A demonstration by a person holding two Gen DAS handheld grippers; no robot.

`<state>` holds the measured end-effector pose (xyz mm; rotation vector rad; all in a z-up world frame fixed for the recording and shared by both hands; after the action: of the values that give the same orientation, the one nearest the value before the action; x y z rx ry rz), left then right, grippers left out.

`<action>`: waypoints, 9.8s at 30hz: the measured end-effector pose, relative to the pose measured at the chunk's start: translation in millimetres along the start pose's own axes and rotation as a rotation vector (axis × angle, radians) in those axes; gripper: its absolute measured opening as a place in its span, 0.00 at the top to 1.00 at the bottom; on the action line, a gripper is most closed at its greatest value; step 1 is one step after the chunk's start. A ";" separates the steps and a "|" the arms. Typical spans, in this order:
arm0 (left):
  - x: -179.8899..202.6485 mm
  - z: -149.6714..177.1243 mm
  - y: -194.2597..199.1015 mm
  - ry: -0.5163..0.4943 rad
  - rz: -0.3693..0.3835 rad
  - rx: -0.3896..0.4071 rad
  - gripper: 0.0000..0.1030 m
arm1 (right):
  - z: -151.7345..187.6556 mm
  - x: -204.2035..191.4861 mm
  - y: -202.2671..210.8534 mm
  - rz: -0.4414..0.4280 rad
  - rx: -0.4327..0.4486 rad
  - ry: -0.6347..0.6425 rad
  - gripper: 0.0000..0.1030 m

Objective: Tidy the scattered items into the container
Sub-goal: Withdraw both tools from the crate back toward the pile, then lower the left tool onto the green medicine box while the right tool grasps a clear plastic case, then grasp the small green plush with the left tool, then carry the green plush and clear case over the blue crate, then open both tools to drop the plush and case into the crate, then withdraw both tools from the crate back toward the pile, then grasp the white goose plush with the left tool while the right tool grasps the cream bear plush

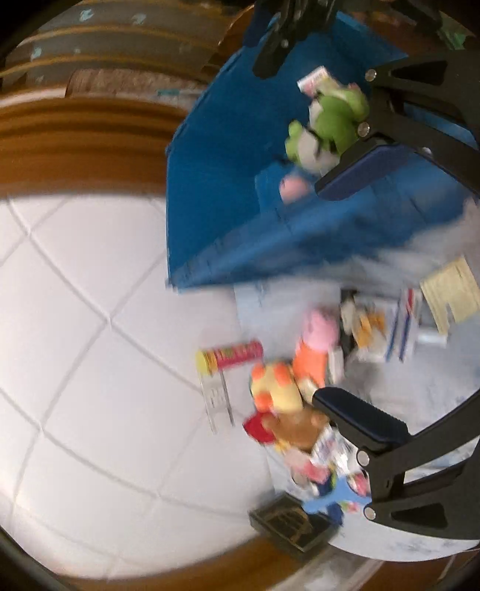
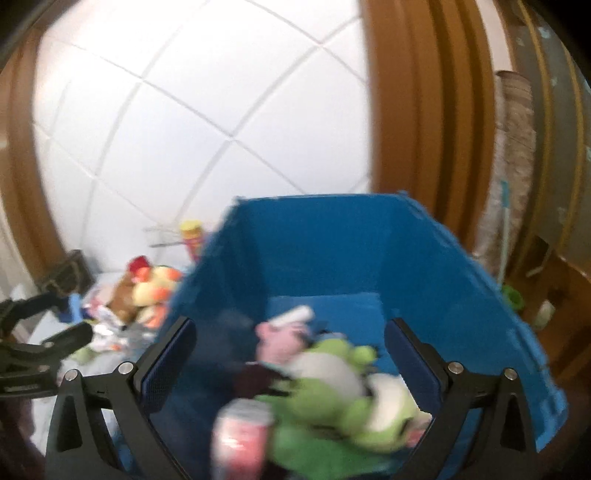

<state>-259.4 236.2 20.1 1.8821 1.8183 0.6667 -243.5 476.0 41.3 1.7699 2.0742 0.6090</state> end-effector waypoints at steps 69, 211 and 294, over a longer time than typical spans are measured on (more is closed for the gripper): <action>-529.7 268.5 -163.7 0.007 -0.045 -0.523 0.06 | 213.1 -440.0 -235.1 0.012 -0.590 -0.093 0.00; 176.2 -13.6 -35.1 -0.255 0.317 -0.036 0.04 | 48.5 89.3 29.2 0.286 -0.017 -0.198 0.00; -345.0 117.4 -326.8 -0.237 -0.037 -0.446 0.13 | 135.0 -237.9 -317.4 0.200 -0.507 -0.292 0.15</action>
<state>-451.9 -92.8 -287.0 1.5535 1.4137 0.7304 -400.8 213.5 -245.0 1.6506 1.4060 0.7940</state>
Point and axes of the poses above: each gripper's, at about its wrist camera, not at the fingertips, and y roughly against the way its jaws point, x to its right, z to its underside, the point moved 5 cm from there along -y, roughly the way its jaws point, and after that the axes turned 6 degrees about y, right-handed, at the moved point
